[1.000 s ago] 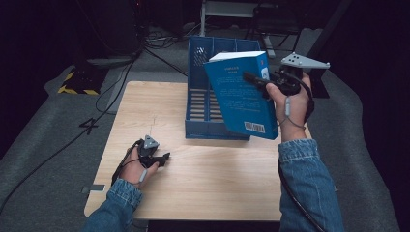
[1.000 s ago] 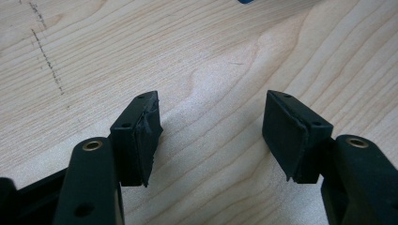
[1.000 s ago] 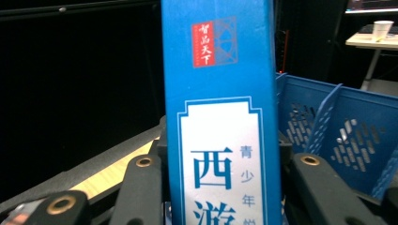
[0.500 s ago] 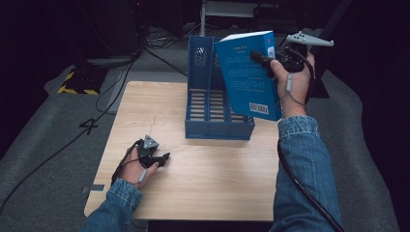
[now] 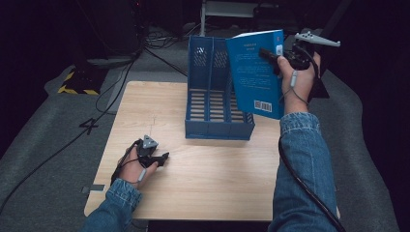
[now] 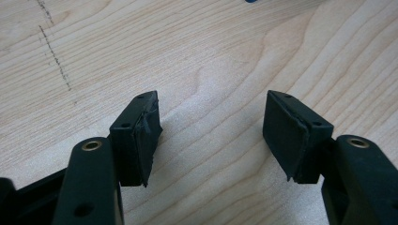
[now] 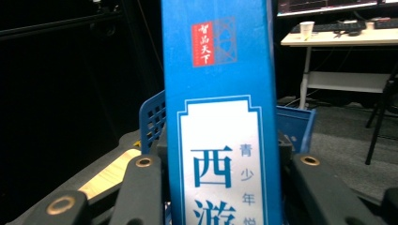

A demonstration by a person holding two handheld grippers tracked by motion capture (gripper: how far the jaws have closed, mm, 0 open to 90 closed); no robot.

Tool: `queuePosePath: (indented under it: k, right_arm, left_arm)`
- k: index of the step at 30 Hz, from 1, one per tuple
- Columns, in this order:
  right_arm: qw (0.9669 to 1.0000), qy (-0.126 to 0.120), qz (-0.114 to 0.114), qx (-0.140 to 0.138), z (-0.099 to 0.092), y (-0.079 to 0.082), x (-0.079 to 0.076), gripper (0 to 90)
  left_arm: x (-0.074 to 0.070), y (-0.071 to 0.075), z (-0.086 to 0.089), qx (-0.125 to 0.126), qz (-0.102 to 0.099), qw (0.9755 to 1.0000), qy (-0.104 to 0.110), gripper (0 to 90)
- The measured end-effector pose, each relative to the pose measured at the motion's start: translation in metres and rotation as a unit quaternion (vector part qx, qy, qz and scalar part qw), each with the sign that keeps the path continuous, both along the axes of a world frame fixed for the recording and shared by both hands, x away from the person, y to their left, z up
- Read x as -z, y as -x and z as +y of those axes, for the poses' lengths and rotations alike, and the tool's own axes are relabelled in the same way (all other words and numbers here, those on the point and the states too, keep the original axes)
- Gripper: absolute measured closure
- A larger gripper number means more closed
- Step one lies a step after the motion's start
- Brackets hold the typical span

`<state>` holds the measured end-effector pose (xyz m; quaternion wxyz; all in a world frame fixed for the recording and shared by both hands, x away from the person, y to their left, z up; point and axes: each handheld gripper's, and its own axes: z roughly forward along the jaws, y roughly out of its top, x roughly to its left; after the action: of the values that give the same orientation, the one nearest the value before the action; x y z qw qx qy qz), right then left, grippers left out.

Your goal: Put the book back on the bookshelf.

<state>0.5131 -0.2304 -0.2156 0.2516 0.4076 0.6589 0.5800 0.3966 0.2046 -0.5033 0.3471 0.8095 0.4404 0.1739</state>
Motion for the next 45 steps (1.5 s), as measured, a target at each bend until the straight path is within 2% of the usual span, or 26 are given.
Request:
queuePosePath:
  k: [8, 17, 24, 30, 33, 38, 45]
  right_arm:
    - [0.9992, -0.029, 0.008, 0.025, -0.014, -0.012, 0.009, 61.5]
    - [0.998, -0.037, 0.016, 0.049, -0.023, -0.025, 0.017, 61.4]
    - [0.9961, -0.033, 0.029, 0.076, -0.018, -0.033, 0.021, 61.4]
    - [0.9964, -0.017, 0.033, 0.077, -0.005, -0.043, 0.026, 61.4]
    - [0.9969, -0.025, 0.032, 0.068, -0.001, -0.048, 0.03, 61.4]
    - [0.9983, -0.035, 0.029, 0.036, 0.008, -0.054, 0.032, 61.4]
    - [0.9983, -0.046, 0.027, 0.025, 0.012, -0.055, 0.031, 61.4]
  left_arm:
    - [0.0, 0.0, 0.0, -0.001, 0.0, 1.0, 0.0, 37.2]
    - [0.0, 0.0, 0.001, -0.001, 0.001, 1.0, -0.001, 37.1]
    - [0.0, 0.0, 0.001, -0.001, 0.001, 1.0, -0.002, 37.0]
    - [0.0, 0.0, 0.001, -0.001, 0.001, 1.0, -0.002, 37.0]
    - [0.0, 0.0, 0.001, -0.001, 0.001, 1.0, -0.001, 37.0]
    - [0.0, 0.0, 0.001, -0.001, 0.0, 1.0, 0.0, 37.0]
    - [0.0, 0.0, 0.001, 0.001, 0.002, 1.0, -0.002, 36.8]
